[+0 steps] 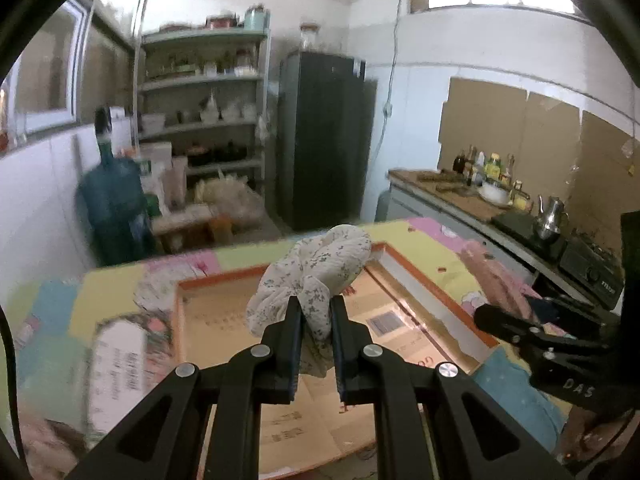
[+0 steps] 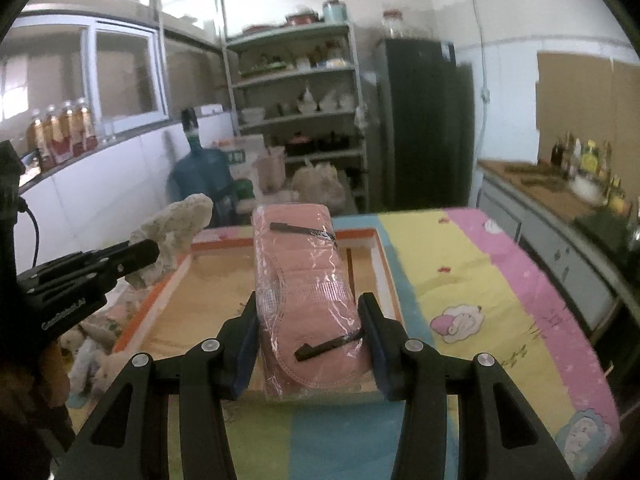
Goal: Organize soft objects
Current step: 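Lower the pink package into the tray with the right tool while the left drops the ring, then withdraw both tools from the tray back toward the pile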
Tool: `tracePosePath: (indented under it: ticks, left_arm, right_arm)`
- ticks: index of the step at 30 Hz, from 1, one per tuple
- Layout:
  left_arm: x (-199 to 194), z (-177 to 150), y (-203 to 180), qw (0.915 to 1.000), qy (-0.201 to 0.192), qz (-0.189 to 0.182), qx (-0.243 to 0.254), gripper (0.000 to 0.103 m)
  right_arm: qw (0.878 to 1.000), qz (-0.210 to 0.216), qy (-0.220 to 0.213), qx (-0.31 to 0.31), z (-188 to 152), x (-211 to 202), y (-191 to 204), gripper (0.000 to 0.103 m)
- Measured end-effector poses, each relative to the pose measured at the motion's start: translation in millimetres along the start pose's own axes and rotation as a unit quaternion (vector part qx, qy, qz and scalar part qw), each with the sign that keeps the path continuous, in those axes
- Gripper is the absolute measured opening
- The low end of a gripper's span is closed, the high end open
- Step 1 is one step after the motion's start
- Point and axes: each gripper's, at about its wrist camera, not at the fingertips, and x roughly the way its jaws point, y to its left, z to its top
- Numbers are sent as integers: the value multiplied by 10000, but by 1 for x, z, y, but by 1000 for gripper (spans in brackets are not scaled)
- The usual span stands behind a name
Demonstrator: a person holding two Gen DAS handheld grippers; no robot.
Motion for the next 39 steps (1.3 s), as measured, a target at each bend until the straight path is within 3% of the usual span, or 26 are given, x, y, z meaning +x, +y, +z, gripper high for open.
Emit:
tracePosePath:
  ticks: [9, 21, 23, 25, 27, 32, 35, 39]
  left_arm:
    - [54, -20, -7, 9970, 735, -180, -154, 14]
    - [83, -37, -13, 9927, 1110, -394, -256, 15]
    - [84, -37, -10, 9917, 1115, -530, -353, 24]
    - [82, -37, -10, 9915, 1090, -603, -375, 48]
    - [80, -37, -9, 9916, 1075, -610, -394, 57]
    - [72, -38, -7, 9901, 1087, -676, -576, 65]
    - [57, -35, -11, 9937, 796, -619, -490, 68]
    - [30, -28, -14, 9965, 324, -630, -441, 83]
  right_arm:
    - [9975, 29, 697, 53, -5, 53, -12, 49]
    - [9949, -46, 1006, 28, -13, 81, -19, 49]
    - [9948, -6, 1019, 31, -13, 84, -19, 51]
    - [9950, 25, 995, 26, -14, 85, -20, 51]
    - [9953, 56, 969, 40, -15, 85, -20, 51]
    - [9961, 167, 862, 113, -17, 78, -22, 58]
    - [9969, 215, 745, 119, -18, 71, -23, 59]
    - [9981, 162, 582, 146, -18, 56, -23, 60]
